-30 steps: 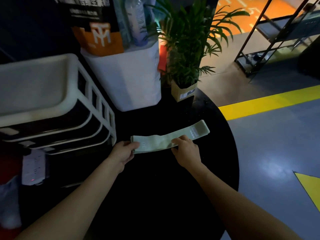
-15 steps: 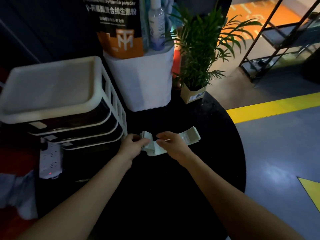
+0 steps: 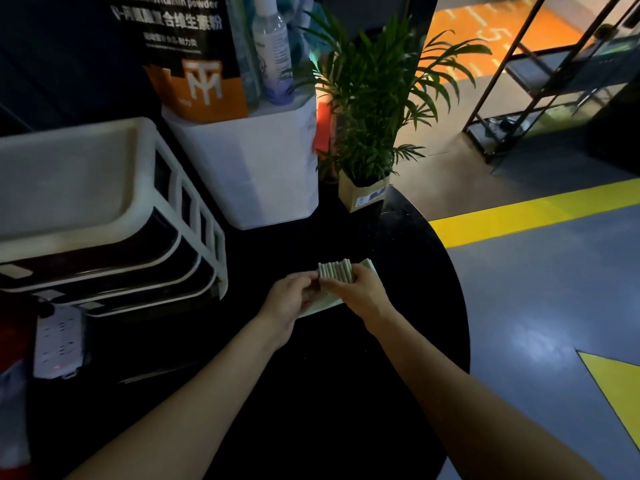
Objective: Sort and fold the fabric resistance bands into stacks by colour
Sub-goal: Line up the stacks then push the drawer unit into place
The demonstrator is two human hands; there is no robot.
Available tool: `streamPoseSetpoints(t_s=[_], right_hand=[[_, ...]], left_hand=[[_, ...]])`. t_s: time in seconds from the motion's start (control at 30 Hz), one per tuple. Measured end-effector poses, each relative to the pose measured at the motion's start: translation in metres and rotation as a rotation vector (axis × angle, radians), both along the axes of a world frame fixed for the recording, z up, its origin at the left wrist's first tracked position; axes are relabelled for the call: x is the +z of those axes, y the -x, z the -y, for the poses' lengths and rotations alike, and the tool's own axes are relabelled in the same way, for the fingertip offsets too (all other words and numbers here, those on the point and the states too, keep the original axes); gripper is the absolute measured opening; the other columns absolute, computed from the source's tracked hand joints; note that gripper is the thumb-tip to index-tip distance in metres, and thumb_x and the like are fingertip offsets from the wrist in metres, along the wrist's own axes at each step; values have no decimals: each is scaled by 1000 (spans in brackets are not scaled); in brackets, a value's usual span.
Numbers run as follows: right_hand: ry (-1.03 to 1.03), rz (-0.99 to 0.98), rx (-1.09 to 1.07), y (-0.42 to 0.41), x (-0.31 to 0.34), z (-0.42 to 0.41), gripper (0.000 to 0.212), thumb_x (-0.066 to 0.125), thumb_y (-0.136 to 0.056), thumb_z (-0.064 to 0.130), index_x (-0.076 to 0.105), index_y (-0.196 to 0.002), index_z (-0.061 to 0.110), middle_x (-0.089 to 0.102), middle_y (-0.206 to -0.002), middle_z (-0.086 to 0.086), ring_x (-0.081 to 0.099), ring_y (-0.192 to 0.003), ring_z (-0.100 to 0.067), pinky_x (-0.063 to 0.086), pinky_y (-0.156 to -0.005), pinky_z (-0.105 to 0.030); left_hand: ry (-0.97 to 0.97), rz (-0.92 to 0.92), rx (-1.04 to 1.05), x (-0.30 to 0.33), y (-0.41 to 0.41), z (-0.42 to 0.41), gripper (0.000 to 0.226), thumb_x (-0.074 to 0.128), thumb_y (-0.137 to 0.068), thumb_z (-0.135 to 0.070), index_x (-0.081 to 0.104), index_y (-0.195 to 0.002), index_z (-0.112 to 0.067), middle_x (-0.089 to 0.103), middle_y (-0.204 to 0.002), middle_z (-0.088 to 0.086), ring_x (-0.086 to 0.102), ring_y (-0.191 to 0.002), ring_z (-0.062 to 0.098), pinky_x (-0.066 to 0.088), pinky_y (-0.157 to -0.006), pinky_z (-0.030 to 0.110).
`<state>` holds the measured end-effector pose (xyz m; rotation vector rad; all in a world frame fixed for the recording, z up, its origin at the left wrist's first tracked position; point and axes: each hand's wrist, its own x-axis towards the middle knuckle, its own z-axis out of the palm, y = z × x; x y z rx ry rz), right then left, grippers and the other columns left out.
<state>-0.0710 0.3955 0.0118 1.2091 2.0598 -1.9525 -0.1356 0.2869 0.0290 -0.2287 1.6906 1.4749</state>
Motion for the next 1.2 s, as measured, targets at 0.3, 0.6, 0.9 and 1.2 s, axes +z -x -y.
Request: streamPoseSetpoints(t_s=[0.3, 0.6, 0.9, 1.2], right_hand=[[-196, 76, -48, -3, -9, -20, 21, 71, -78, 21, 57, -90, 10, 54, -73, 0, 52, -63, -13, 38, -52, -24], [-359, 172, -49, -15, -25, -29, 32, 68, -80, 23, 50, -104, 13, 55, -93, -4, 56, -90, -24, 50, -76, -41], [-392, 159, -86, -23, -38, -43, 64, 71, -78, 40, 42, -126, 9, 42, -123, -6, 44, -110, -21, 40, -90, -31], [-8, 185, 11, -25, -40, -71, 28, 70, -83, 19, 62, -104, 3, 59, -76, -5, 58, -66, -17, 47, -60, -27]], left_hand=[[-14, 35, -85, -5, -1, -5, 28, 35, -100, -8, 60, -112, -9, 58, -105, 4, 56, -87, 8, 38, -72, 21], [463, -282, -54, -46, 3, 15, 49, 72, -81, -24, 48, -120, -9, 48, -124, 10, 52, -101, 22, 40, -79, 30], [365, -97, -75, -52, 4, 7, 42, 69, -83, -28, 60, -114, -1, 66, -107, 13, 64, -96, 31, 51, -90, 42], [253, -21, -28, -57, -1, 4, 35, 71, -81, -14, 57, -110, -2, 65, -94, 8, 63, -78, 22, 47, -61, 25]])
